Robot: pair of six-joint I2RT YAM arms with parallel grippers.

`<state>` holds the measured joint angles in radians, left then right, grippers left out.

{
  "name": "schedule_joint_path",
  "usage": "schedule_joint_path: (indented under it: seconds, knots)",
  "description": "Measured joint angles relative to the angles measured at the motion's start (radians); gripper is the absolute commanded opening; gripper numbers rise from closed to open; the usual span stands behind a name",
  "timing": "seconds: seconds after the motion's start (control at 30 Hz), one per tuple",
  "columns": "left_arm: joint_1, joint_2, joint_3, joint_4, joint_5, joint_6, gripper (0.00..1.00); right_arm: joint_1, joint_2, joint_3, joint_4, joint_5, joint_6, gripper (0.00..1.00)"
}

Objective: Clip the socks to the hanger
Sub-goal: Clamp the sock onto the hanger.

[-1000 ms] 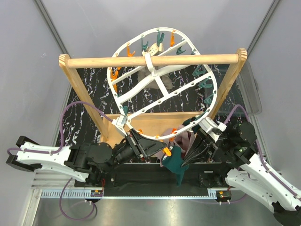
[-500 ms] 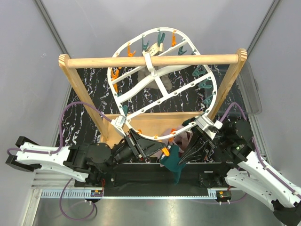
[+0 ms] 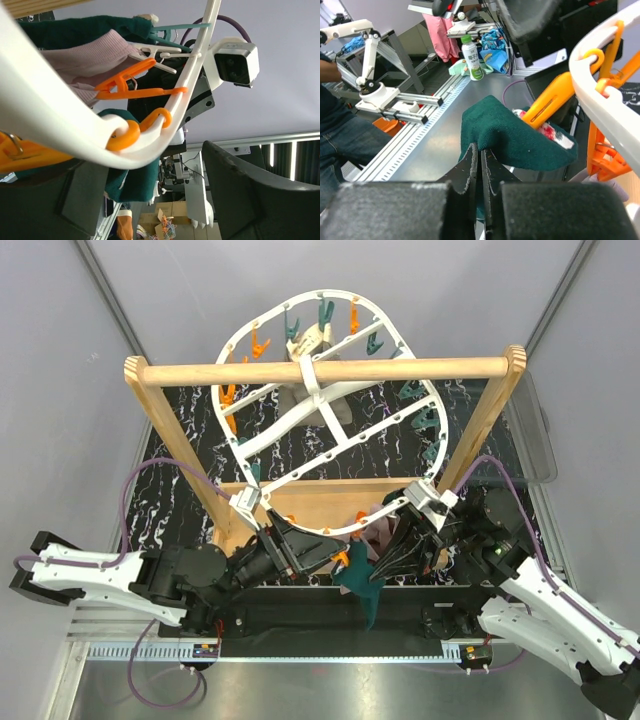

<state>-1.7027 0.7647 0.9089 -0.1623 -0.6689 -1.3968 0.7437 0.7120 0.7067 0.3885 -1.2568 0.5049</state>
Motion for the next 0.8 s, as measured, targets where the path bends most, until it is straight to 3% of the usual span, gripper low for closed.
schedule_joint_path:
  seconds: [0.13, 0.27, 0.37, 0.6, 0.8]
  knots:
    - [0.000, -0.027, -0.029, 0.001, -0.005, -0.008, 0.88, 0.001, 0.002, -0.009, -0.052, 0.031, -0.034, 0.27]
    - [0.000, -0.053, -0.063, -0.009, -0.012, -0.044, 0.91, 0.001, 0.010, -0.014, -0.089, 0.056, -0.064, 0.36]
    - [0.000, -0.078, -0.094, -0.025, -0.013, -0.073, 0.95, 0.001, 0.023, -0.018, -0.111, 0.078, -0.085, 0.50]
    - [0.000, -0.150, -0.168, -0.092, -0.020, -0.126, 0.99, 0.002, 0.050, -0.036, -0.151, 0.121, -0.117, 0.72]
    - [-0.001, -0.199, -0.183, -0.143, -0.018, -0.082, 0.99, 0.002, 0.045, -0.042, -0.204, 0.162, -0.143, 0.82]
